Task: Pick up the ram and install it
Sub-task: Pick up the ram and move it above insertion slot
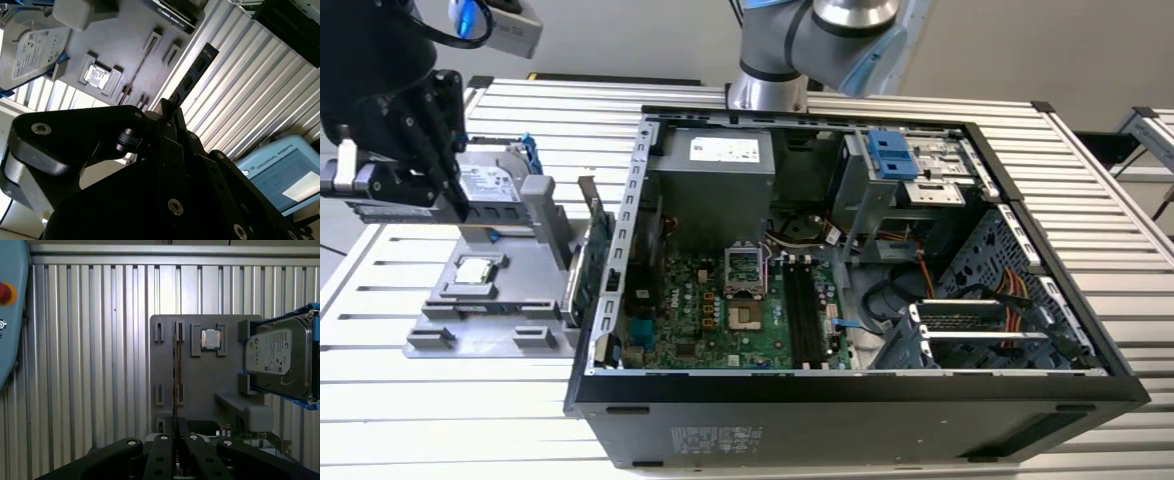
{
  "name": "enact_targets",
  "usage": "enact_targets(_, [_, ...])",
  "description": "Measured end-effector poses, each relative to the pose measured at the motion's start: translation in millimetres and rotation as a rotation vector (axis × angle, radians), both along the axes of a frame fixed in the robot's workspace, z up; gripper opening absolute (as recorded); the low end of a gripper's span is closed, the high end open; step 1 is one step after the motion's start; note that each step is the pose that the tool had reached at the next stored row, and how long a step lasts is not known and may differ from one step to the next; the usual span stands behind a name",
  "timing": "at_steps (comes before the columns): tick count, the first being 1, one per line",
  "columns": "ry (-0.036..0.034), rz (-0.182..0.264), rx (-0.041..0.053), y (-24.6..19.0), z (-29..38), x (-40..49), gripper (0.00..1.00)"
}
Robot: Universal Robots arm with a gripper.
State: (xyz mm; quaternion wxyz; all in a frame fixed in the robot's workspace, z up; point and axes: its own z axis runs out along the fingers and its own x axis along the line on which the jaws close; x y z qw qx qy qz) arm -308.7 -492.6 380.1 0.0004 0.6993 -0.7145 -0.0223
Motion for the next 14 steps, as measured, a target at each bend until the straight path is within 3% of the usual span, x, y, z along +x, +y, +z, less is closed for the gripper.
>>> enact_targets(14, [0.0, 0.0, 0.0, 0.0, 0.0, 7.0, 0.0])
